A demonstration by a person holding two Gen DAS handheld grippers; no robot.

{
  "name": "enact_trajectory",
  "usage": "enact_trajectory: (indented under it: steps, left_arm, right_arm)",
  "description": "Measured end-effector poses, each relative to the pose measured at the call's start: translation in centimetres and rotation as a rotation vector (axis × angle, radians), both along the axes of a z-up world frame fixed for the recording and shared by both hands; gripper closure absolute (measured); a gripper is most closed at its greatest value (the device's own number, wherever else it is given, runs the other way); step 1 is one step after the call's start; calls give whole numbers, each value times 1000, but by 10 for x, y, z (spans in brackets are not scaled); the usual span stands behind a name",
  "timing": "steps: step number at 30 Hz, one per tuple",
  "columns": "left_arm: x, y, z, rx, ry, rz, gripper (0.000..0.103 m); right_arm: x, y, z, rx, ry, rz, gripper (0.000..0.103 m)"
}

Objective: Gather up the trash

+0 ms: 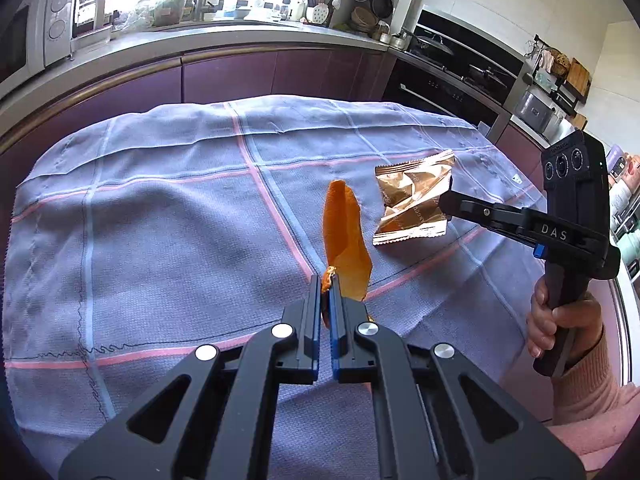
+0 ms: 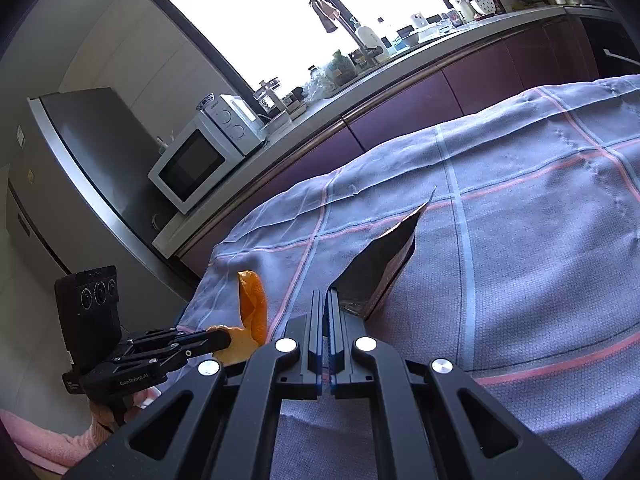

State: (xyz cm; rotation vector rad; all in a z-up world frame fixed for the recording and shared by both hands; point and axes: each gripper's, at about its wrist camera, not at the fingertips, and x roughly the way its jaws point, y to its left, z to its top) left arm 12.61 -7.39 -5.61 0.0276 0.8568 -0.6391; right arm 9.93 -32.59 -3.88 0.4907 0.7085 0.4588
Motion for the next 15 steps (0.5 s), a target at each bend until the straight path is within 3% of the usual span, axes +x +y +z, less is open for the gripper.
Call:
enact_trajectory:
  steps: [15]
  left_arm:
    - [-16, 42, 26, -20, -69, 65, 99]
  right_arm:
    - [-3, 24, 18, 25, -49, 65, 102]
